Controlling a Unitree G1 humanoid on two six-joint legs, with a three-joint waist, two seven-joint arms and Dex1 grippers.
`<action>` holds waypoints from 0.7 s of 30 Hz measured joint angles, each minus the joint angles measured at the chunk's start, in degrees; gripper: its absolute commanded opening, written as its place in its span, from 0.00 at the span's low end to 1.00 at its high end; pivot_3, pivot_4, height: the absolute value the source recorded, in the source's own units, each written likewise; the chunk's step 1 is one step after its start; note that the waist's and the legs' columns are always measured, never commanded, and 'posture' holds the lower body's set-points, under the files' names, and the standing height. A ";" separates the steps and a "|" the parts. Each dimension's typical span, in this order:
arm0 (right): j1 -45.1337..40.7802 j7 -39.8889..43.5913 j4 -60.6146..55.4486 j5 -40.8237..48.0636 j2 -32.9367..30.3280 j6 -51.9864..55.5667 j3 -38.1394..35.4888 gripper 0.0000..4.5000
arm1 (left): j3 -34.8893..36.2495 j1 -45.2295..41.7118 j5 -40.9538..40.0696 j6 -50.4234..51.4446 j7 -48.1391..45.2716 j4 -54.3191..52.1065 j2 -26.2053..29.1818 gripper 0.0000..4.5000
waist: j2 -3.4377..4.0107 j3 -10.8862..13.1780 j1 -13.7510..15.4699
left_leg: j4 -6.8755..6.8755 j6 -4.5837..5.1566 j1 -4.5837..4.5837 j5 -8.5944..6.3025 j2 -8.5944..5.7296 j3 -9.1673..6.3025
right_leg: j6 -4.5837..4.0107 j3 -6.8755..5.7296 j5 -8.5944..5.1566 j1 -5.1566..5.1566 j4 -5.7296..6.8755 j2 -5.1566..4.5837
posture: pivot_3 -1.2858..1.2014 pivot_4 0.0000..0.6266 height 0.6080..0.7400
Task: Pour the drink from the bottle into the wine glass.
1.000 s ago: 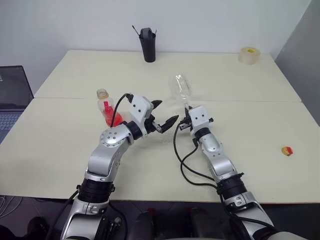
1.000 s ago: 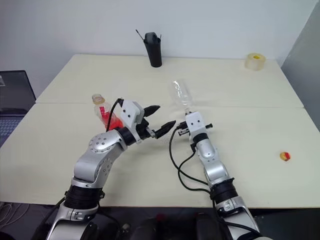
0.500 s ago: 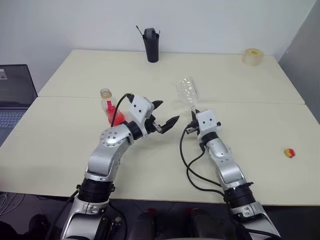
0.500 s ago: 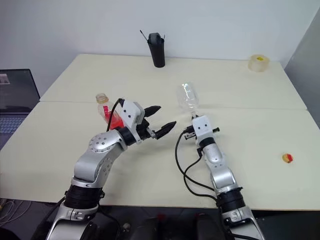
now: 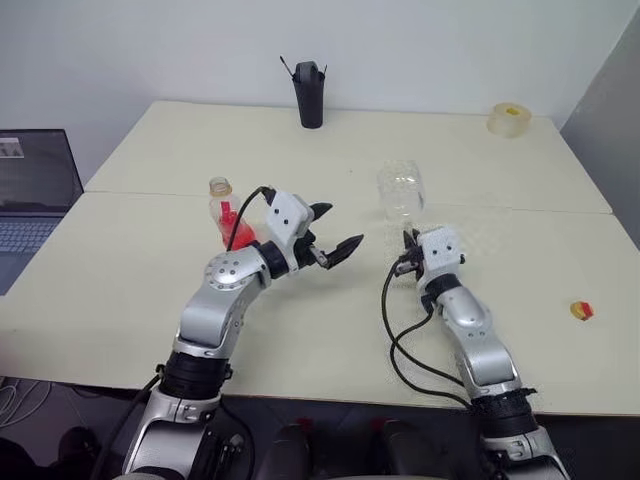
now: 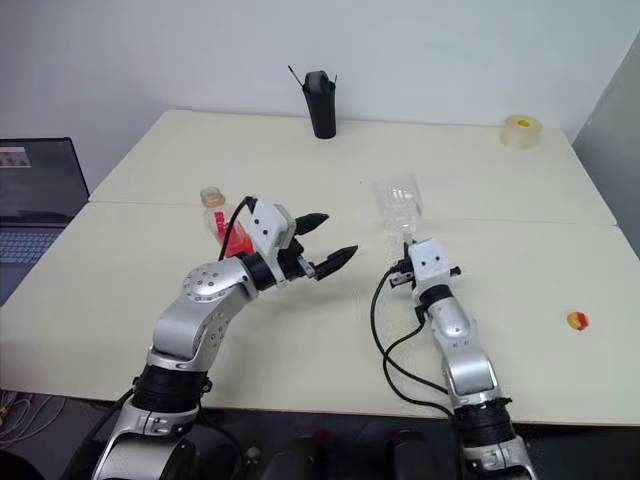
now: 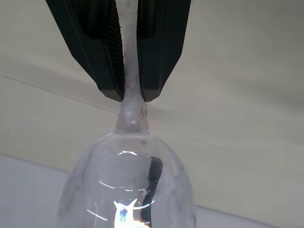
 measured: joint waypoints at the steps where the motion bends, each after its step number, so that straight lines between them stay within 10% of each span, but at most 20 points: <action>1: -0.32 0.38 0.00 0.13 -0.69 0.49 -0.28 0.03 | -0.01 -0.02 0.02 -0.04 0.00 0.00 0.00 1.00 | 0.00 0.00 0.02 | -0.02 0.00 0.00 0.00 -0.01 0.00 | 0.01 0.00 0.00 0.00 -0.02 0.00 | 0.52 0.24 1.00; 21: 10.44 2.11 -8.16 0.31 -4.62 0.27 -2.22 0.03 | -0.50 0.00 0.91 -2.33 -0.83 2.55 0.33 1.00 | -0.03 -0.03 0.00 | -0.03 0.09 0.10 -0.05 0.01 0.00 | 0.01 0.02 -0.01 0.11 -0.05 0.00 | 0.52 0.24 1.00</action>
